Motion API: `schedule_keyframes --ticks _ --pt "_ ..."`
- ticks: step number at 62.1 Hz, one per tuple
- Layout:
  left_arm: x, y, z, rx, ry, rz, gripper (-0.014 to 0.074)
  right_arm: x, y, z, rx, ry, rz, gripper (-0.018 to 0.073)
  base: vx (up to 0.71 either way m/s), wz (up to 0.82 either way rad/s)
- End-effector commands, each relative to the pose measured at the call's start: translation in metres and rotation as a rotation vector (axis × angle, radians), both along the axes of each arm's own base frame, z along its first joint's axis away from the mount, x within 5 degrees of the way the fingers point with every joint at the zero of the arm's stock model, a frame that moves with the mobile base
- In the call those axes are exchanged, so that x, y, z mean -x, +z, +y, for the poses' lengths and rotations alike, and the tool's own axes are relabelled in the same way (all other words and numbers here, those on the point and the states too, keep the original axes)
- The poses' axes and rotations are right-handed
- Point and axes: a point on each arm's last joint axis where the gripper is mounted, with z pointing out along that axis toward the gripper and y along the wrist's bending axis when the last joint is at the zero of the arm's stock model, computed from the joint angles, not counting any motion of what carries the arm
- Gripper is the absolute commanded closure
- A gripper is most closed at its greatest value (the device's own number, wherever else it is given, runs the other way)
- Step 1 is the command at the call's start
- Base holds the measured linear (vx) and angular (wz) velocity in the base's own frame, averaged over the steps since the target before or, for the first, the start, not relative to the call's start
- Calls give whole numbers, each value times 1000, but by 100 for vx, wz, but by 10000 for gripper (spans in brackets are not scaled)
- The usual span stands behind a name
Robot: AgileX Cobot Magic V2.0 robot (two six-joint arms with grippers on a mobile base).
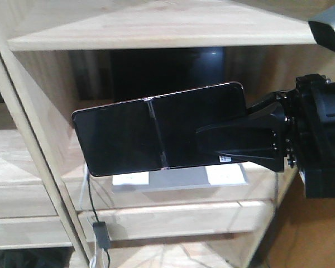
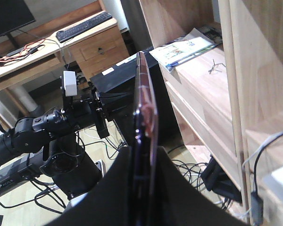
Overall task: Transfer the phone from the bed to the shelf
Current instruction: 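Carry the phone in the right gripper toward the wooden shelf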
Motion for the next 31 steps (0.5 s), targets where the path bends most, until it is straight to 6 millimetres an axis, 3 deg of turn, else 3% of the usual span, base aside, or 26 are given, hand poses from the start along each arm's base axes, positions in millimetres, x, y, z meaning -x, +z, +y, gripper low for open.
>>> schedule_keyframes --ticks 1,31 --pt "0 4 0 6 -5 -71 595 12 19 2 -95 62 -23 561 16 19" --pt "0 4 0 6 -5 -71 595 12 19 2 -95 62 -23 561 12 3"
